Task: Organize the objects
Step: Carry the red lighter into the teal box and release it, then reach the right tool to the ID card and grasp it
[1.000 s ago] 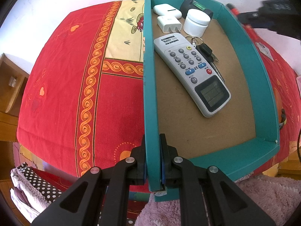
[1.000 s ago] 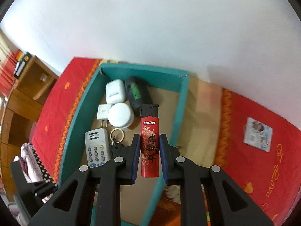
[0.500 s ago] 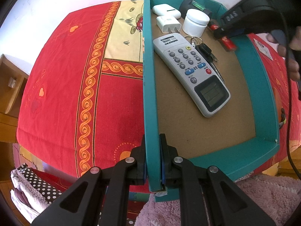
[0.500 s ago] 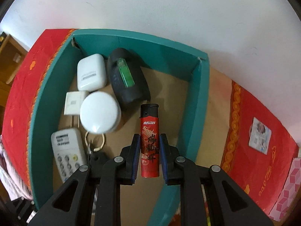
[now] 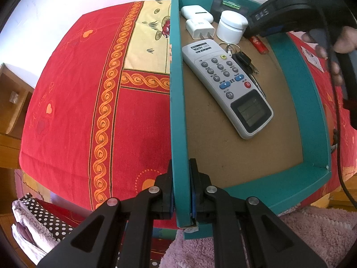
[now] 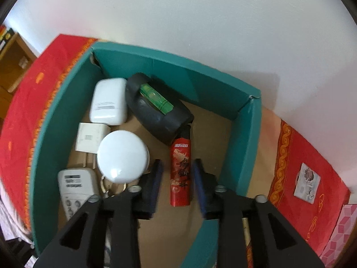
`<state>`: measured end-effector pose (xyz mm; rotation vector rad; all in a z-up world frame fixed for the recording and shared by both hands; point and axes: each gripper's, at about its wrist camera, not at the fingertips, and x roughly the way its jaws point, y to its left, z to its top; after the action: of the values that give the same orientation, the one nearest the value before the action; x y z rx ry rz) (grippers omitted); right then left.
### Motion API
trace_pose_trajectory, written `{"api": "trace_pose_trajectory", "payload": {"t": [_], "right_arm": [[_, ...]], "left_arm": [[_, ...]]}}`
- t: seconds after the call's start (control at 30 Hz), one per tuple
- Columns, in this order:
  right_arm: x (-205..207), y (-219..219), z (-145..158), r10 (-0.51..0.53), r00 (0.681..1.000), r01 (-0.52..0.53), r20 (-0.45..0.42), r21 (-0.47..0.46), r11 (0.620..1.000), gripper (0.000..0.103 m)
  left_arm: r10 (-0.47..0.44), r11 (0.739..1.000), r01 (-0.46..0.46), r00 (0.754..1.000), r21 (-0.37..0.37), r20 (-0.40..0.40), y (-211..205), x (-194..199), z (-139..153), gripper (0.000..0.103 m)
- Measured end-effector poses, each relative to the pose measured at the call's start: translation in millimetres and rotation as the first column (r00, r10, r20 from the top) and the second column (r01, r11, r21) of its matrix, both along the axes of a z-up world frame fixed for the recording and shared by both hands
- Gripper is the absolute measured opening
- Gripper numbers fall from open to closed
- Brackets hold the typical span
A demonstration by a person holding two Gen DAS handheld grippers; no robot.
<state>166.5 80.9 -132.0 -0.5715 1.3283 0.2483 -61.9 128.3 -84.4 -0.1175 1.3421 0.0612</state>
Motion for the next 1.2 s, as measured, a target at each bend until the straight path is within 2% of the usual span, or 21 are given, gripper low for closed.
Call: {"api": "trace_pose_trajectory", "payload": {"t": [0.1, 0.23, 0.4, 0.57, 0.67, 0.77, 0.83, 0.93, 1.0, 1.07, 1.2], "right_arm": [[-7.0, -7.1, 21.8, -0.001, 1.000, 0.000, 0.012, 0.080, 0.997, 0.037], [-17.6, -24.0, 48.1, -0.009, 1.000, 0.006, 0.018, 0.160, 0.987, 0.047], [-30.3, -56.8, 77.7, -0.059, 0.998, 0.052, 0.025, 0.225, 0.973, 0.050], [-24.9, -102.6, 80.2, -0.154, 0.987, 0.140, 0.046, 0.231, 0.963, 0.058], [-16.8, -138.6, 81.5, -0.201, 0.978, 0.187, 0.052, 0.198, 0.962, 0.064], [-3.9, -168.2, 74.8, -0.196, 0.979, 0.185, 0.048, 0.173, 0.967, 0.068], [4.1, -183.9, 69.1, -0.125, 0.992, 0.122, 0.010, 0.145, 0.982, 0.069], [12.6, -192.9, 52.6, 0.052, 0.997, -0.051, -0.057, 0.016, 0.999, 0.071], [14.0, -196.6, 46.5, 0.163, 0.984, -0.169, -0.071, -0.081, 0.982, 0.073], [16.5, -199.1, 43.8, 0.225, 0.971, -0.234, -0.081, -0.128, 0.964, 0.076], [25.9, -198.1, 44.8, 0.304, 0.948, -0.314, -0.093, -0.128, 0.941, 0.078]], "left_arm": [[-0.003, 1.000, 0.003, 1.000, -0.002, 0.000, 0.5, 0.1, 0.0, 0.009], [-0.001, 1.000, 0.001, 1.000, -0.006, 0.001, 0.9, 0.0, 0.9, 0.009], [-0.004, 1.000, 0.004, 1.000, -0.003, -0.001, 1.6, -0.3, 0.9, 0.009], [0.000, 1.000, 0.000, 1.000, -0.005, 0.000, 1.8, -0.9, 0.1, 0.009], [0.002, 1.000, -0.002, 1.000, -0.007, 0.001, 2.3, -1.2, 0.0, 0.009], [0.003, 1.000, -0.003, 1.000, -0.009, 0.002, 2.9, -2.1, 0.2, 0.009], [0.001, 1.000, -0.001, 1.000, -0.007, 0.002, 2.9, -2.3, 0.3, 0.009], [-0.001, 1.000, 0.001, 1.000, -0.006, 0.002, 3.7, -3.1, 0.3, 0.009], [0.002, 1.000, -0.002, 1.000, -0.005, 0.002, 3.8, -3.4, 0.3, 0.009], [0.004, 1.000, -0.004, 1.000, -0.003, 0.003, 3.6, -4.1, 0.1, 0.009], [0.007, 1.000, -0.007, 1.000, -0.002, 0.005, 3.6, -5.5, 0.1, 0.009]]}}
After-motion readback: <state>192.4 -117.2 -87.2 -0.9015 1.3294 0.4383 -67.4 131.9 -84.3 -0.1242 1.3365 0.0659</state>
